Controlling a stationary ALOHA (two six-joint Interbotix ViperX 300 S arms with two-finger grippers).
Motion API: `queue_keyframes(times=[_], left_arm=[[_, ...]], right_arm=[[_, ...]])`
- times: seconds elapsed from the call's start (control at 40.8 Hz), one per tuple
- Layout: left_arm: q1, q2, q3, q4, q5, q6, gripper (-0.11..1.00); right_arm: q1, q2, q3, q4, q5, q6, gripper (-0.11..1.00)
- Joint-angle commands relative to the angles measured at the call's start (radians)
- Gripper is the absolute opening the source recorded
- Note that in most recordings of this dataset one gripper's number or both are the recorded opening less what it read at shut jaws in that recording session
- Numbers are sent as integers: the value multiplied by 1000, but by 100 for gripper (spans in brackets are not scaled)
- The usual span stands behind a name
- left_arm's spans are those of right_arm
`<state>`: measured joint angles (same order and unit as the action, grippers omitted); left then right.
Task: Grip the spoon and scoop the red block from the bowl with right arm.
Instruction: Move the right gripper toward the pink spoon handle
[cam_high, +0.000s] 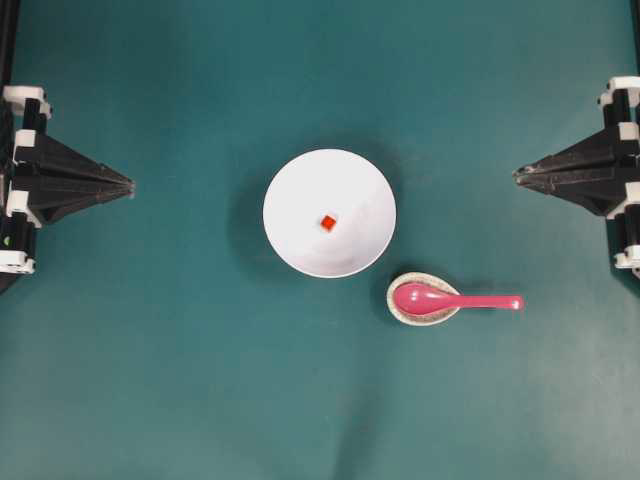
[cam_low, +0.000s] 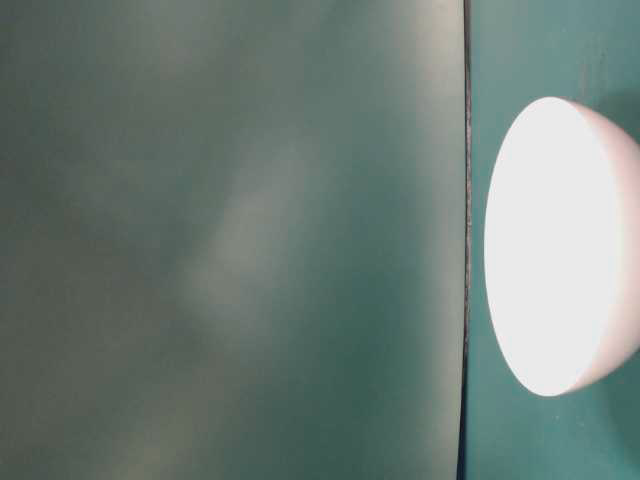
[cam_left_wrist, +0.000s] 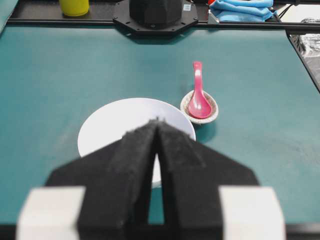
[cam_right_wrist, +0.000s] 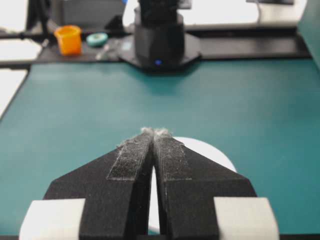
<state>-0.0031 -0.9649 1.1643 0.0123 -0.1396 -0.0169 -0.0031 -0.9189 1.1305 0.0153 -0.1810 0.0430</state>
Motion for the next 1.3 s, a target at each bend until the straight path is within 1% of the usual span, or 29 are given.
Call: queue_keyframes(times=[0.0, 0.049, 0.074, 0.196, 0.245, 0.294, 0.392, 0.466, 0.564, 0.637, 0.76, 0.784, 0.858, 0.882, 0.907, 0.956, 1.054, 1.201, 1.274], left_arm=[[3, 8, -26, 2, -5, 0, 0], [3, 8, -26, 2, -5, 0, 0], [3, 8, -26, 2, -5, 0, 0], [3, 8, -25, 2, -5, 0, 0], [3, 8, -25, 2, -5, 0, 0], [3, 8, -26, 3, -3, 0, 0], [3, 8, -25, 2, -3, 0, 0], [3, 8, -25, 2, -2, 0, 0], [3, 8, -25, 2, -2, -2, 0], [3, 8, -25, 2, 0, -2, 0], [3, 8, -25, 2, 0, -9, 0], [3, 8, -25, 2, 2, -12, 0], [3, 8, -23, 2, 3, -18, 0], [3, 8, -23, 2, 3, -21, 0], [3, 8, -23, 2, 3, -23, 0], [3, 8, -23, 2, 3, -28, 0], [3, 8, -20, 2, 3, -29, 0], [9, 9, -14, 2, 3, -29, 0], [14, 11, -12, 2, 2, -29, 0]], right_arm=[[6, 5, -31, 14, -11, 14, 1], [6, 8, -32, 20, -9, 28, 7], [8, 9, -34, 20, -6, 35, 13], [11, 20, -34, 20, -6, 46, 49], [14, 28, -31, 18, -8, 46, 56], [21, 44, -23, 18, -11, 46, 56], [48, 89, -8, 23, -34, 46, 52], [78, 143, 12, 29, -94, 46, 52], [118, 219, 38, 67, -225, 46, 52], [141, 279, 64, 118, -350, 46, 52], [204, 397, 129, 239, -611, 46, 52], [215, 414, 138, 258, -644, 46, 52], [265, 486, 169, 336, -772, 44, 52], [281, 503, 175, 356, -796, 43, 52], [304, 528, 181, 388, -825, 40, 52], [345, 566, 190, 437, -853, 38, 52], [431, 640, 196, 515, -874, 37, 52], [552, 736, 196, 607, -884, 35, 52], [606, 773, 195, 646, -884, 35, 52]])
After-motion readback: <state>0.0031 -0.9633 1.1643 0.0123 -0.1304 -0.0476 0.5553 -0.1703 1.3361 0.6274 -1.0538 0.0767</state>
